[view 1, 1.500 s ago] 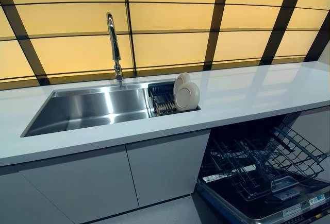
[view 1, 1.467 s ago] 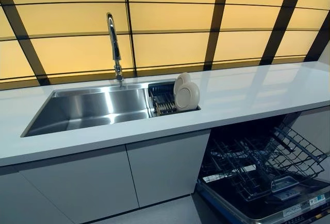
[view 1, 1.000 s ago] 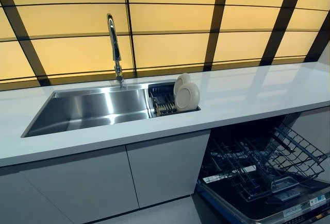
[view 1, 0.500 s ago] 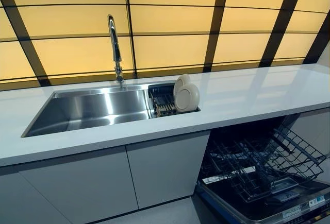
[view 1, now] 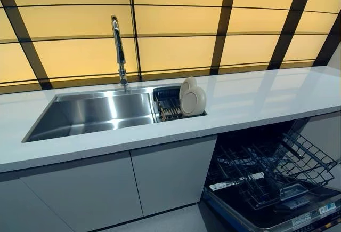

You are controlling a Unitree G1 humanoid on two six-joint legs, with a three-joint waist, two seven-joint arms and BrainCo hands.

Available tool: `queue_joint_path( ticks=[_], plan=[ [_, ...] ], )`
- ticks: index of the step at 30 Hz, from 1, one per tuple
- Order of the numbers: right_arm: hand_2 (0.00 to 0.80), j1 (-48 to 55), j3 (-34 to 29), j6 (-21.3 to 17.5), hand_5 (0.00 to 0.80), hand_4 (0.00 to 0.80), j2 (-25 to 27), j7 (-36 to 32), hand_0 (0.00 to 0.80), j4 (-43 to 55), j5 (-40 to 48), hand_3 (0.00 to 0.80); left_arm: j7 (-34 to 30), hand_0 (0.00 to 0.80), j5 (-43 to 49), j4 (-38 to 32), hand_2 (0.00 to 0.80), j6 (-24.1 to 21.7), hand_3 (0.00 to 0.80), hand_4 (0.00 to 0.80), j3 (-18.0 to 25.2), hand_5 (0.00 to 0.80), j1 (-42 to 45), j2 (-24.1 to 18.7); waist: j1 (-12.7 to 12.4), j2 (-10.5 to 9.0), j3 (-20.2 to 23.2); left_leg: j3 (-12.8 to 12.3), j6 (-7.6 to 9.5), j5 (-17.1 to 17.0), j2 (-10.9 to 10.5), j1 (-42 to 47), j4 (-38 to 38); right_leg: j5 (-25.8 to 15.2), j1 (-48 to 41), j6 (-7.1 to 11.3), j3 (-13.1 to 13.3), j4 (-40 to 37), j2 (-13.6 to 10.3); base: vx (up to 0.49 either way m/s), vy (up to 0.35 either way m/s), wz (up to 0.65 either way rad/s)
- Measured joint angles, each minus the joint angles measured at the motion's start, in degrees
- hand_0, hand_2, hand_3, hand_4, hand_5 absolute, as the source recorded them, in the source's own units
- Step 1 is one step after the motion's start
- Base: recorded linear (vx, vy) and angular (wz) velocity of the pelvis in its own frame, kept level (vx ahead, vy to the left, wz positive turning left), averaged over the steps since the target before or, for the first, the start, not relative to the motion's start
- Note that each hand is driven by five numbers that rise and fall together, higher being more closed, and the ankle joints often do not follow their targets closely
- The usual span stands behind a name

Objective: Take plates into dishwasher

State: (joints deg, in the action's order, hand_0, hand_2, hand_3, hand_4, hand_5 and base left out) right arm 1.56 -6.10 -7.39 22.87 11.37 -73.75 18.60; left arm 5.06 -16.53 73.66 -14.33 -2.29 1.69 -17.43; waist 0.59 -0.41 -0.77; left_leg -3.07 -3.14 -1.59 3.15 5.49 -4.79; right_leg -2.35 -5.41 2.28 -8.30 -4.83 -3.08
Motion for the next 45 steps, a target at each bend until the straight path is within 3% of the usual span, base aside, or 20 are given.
queue_joint_path(
  ticks=[18, 22, 26, 30, 32, 37, 41, 45],
  plan=[
    [0.0, 0.0, 0.0, 0.3, 0.0, 0.0, -0.2, -1.1, 0.0, -0.2, -1.2, 0.0, 0.7, 0.0, 0.0, 0.6, 0.0, 0.1, 0.0, 0.0, 0.0, 0.0, 0.2, 0.0, 0.0, -0.27, -0.2, -1.5, -0.09, 0.3, 0.3, 0.9, -0.1, -0.1, 0.0, 0.07, 1.5, -0.2, 0.1, 0.005, 0.005, -0.04],
    [0.0, 0.7, -0.3, 0.4, 0.0, 0.0, -0.9, -1.2, 0.0, -0.2, 3.3, 0.0, 0.7, 0.0, 0.0, 0.6, 0.0, 0.0, 0.0, 0.0, 0.0, 0.0, 0.2, 0.0, 0.0, -0.35, -0.2, -1.5, -0.12, 0.3, 0.2, 0.8, 0.0, 0.0, 0.2, 0.03, 1.5, 0.0, 0.1, -0.027, 0.011, 0.0],
    [0.0, 2.4, -7.2, 2.0, 0.0, 0.0, -2.2, 0.2, 0.0, -2.1, 13.0, 0.0, 0.7, 0.0, 0.0, 1.3, 0.0, 0.0, 0.0, 0.0, 0.2, 0.0, 0.2, -0.1, 0.2, -0.44, -0.4, -1.7, -0.16, 0.4, 0.2, 0.7, -0.1, 0.1, 0.6, -0.1, 1.7, 0.1, 0.1, -0.026, 0.016, -0.02],
    [0.0, 3.8, -16.9, 2.3, 0.0, 0.0, 2.2, 7.9, 0.0, -1.9, 17.8, 0.0, 0.7, 0.0, 0.0, 1.4, 0.0, 0.0, 0.0, 0.0, 0.2, 0.0, 0.1, -1.3, 0.5, -0.38, -0.6, -1.9, -0.06, 0.5, 0.0, 0.6, -0.1, 0.0, 0.7, 0.09, 1.9, 0.1, 0.1, -0.015, 0.011, -0.02],
    [0.0, 4.4, -21.4, 0.6, 0.0, 0.0, 5.9, 16.5, 0.0, 9.9, 16.0, 0.0, 0.9, 0.0, 0.0, 0.7, 0.0, 0.3, 0.0, 0.0, 0.2, 0.0, 1.0, -1.6, 2.4, -0.06, -1.0, -2.6, 0.05, 0.6, -0.1, 0.8, -0.3, -0.2, 0.7, 0.34, 2.6, 0.1, 0.0, -0.041, 0.036, -0.16],
    [0.0, 5.0, -21.2, -5.3, 0.0, 0.0, 9.4, 27.0, 0.0, 36.4, 6.0, 0.0, 1.4, 0.0, 0.0, -4.3, 0.0, 1.6, 0.0, 0.0, 0.3, 0.0, 2.0, -1.1, 4.7, -0.12, -1.5, -3.1, 0.1, 0.6, -0.1, 1.0, -0.3, -0.4, 0.7, 0.39, 3.2, -0.2, 0.0, -0.033, 0.026, -0.07],
    [0.0, 2.4, -21.2, -7.1, 0.0, 0.0, 12.7, 25.2, 0.0, 44.1, 1.7, 0.0, 1.8, 0.0, 0.0, -6.8, 0.0, 2.7, 0.0, 0.0, 0.3, 0.0, 2.2, -1.0, 4.4, -0.06, -1.7, -3.1, 0.13, 0.6, -0.2, 1.0, -0.4, -0.5, 0.7, 0.46, 3.2, -0.2, -0.1, 0.001, 0.032, 0.0],
    [0.0, 0.1, -17.9, -6.8, 0.0, 0.0, 14.0, 18.0, 0.0, 55.2, -0.1, 0.0, 1.9, 0.0, 0.0, -8.5, 0.0, 2.8, 0.0, 0.0, 0.4, 0.0, 2.3, 0.2, 4.4, 0.33, -2.0, -3.0, 0.01, 0.3, -0.3, 0.9, -0.1, -0.7, 0.8, 0.31, 3.1, -0.2, -0.2, -0.005, 0.008, 0.0]
  ],
)
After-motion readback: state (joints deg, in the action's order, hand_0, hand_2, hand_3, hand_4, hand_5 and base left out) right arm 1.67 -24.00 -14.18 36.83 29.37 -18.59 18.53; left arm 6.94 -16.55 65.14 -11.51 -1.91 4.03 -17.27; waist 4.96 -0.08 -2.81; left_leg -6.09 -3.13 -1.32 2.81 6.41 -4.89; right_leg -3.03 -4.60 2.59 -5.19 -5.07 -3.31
